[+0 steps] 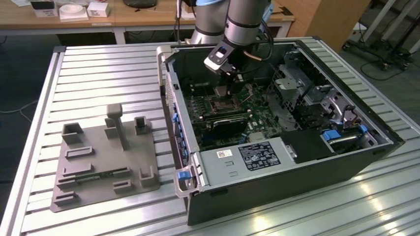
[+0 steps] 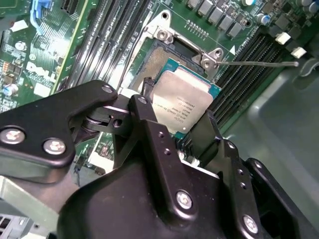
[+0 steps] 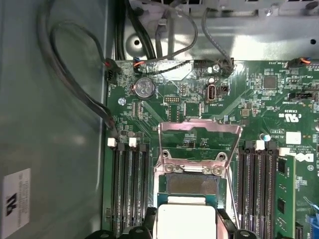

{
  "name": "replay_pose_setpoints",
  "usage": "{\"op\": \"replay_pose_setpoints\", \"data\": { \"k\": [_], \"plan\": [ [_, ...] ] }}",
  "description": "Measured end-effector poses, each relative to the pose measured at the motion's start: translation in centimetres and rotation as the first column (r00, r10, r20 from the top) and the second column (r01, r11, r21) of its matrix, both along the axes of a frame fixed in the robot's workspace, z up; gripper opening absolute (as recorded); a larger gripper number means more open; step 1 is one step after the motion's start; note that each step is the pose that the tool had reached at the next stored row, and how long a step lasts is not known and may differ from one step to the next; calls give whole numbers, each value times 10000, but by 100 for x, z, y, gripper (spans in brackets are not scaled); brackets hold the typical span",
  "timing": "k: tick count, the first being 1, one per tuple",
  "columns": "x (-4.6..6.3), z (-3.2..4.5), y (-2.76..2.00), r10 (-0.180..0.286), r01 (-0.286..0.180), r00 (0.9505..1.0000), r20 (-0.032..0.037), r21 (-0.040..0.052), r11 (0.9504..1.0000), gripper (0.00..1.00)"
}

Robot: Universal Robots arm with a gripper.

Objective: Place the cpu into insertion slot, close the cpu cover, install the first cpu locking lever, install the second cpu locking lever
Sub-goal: 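Place the cpu into insertion slot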

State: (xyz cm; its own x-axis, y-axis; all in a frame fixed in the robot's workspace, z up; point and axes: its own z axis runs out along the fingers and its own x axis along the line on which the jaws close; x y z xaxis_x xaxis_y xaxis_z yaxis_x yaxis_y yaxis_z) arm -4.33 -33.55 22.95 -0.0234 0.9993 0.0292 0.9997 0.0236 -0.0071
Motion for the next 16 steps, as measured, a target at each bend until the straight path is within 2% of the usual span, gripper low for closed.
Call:
{"op": "replay_pose_setpoints", "data": {
  "k": [7,13,16],
  "plan": [
    [0,-108,0,1,-1,10000,-92,0,10000,54],
    [0,-121,0,2,-2,9999,-100,8,10000,54],
    [9,-159,0,4,-4,9999,-102,6,10000,54]
  ]
}}
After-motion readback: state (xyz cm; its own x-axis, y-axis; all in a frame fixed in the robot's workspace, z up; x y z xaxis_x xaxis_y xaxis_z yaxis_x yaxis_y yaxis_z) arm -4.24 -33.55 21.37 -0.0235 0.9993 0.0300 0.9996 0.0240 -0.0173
